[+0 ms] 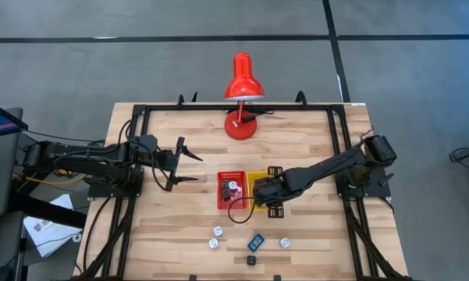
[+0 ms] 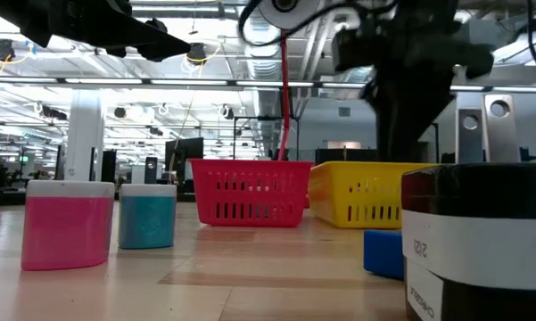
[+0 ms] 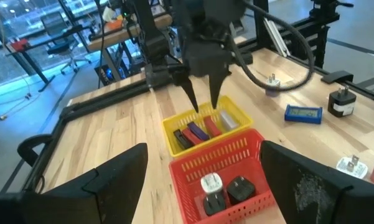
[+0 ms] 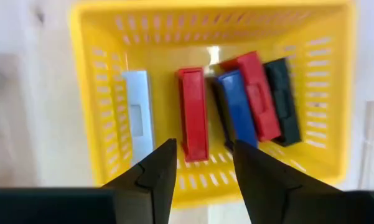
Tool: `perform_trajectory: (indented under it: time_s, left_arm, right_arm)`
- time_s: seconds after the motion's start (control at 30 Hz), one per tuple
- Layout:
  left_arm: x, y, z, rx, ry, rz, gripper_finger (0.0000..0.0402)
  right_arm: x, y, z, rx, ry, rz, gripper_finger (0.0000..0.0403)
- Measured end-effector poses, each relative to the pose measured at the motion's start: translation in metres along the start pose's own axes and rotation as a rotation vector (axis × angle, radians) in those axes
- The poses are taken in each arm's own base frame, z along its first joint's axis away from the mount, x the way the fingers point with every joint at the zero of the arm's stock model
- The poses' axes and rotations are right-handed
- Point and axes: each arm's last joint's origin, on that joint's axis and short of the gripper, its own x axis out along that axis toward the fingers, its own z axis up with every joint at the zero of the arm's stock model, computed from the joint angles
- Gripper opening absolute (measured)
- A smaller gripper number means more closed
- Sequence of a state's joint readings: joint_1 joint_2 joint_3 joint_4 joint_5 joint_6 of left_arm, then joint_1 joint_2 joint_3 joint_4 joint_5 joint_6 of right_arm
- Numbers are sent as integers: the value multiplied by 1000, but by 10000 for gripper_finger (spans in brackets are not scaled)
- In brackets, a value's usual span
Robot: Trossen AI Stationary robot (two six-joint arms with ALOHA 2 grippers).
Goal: Pick & Place Office items
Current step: Put the blue charger adapter into the red bin
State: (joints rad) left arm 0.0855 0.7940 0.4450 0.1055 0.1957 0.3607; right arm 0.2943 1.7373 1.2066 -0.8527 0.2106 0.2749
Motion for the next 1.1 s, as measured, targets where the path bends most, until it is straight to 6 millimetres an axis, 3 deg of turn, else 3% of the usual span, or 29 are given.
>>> perform_trajectory:
  time_s: [0.2,0.33,0.53,0.73,0.93,1.1]
  left_arm:
    - [0,0,1,-1,-9,2,304]
    - [0,0,2,-2,-17,5,304]
    - [0,0,6,-127,-60,4,304]
    - [4,-4,4,-228,-41,-22,304]
    - [29,-19,-4,-245,21,-112,304]
    - [55,-48,-10,-190,110,-253,304]
  right_arm:
    - [-29,-5,-4,116,-84,30,148]
    - [-34,0,-8,177,-84,40,150]
    - [-35,16,-19,283,-25,33,154]
    - [-57,44,-41,193,-111,-76,157]
    - [-79,54,-60,289,-268,-216,157]
    - [-78,55,-60,330,-277,-221,157]
